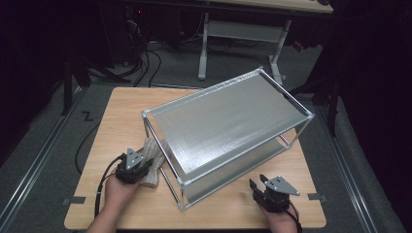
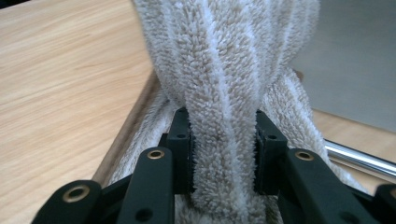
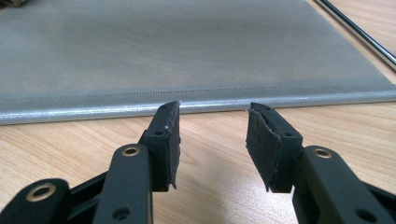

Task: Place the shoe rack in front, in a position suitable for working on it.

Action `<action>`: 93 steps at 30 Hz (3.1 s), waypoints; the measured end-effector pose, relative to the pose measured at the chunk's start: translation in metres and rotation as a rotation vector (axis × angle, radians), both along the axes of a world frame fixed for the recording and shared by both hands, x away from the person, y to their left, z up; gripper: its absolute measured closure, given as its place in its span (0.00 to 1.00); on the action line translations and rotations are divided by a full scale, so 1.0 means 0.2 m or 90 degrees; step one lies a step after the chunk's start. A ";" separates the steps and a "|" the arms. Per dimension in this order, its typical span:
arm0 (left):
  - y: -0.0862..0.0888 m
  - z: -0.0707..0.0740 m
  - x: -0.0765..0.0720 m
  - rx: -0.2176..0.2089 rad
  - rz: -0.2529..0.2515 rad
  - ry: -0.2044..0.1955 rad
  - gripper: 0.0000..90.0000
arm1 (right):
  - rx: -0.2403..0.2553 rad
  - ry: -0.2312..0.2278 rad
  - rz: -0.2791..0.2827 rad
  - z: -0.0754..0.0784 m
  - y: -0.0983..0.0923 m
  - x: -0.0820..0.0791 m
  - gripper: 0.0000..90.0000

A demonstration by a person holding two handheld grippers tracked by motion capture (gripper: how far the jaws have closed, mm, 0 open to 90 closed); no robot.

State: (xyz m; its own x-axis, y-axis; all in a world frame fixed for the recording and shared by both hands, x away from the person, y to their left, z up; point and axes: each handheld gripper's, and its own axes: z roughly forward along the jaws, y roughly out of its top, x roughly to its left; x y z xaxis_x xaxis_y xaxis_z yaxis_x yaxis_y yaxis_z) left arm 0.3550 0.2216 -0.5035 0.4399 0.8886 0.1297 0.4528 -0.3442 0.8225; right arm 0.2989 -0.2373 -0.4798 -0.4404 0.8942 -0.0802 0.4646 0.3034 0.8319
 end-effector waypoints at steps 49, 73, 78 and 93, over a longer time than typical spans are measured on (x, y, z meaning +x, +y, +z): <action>0.20 0.66 -0.29 -0.217 -0.072 -0.315 0.76 | -0.003 0.002 0.017 -0.02 0.04 0.03 0.60; -0.03 0.57 -0.29 -0.180 -0.137 -0.253 0.75 | -0.004 -0.001 0.020 -0.01 0.04 0.02 0.60; -0.09 0.58 -0.38 -0.164 -0.163 -0.256 0.75 | -0.004 -0.002 0.025 -0.01 0.05 0.02 0.60; -0.24 0.61 -0.58 -0.150 -0.202 -0.271 0.75 | -0.004 -0.006 0.030 0.00 0.05 0.02 0.60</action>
State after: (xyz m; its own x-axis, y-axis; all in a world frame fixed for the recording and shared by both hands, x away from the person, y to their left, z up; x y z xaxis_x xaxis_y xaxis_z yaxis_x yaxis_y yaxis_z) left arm 0.2391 0.1742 -0.3824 0.6420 0.7480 0.1681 -0.0295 -0.1950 0.9804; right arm 0.3030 -0.2265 -0.4802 -0.4814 0.8719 -0.0902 0.4415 0.3301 0.8343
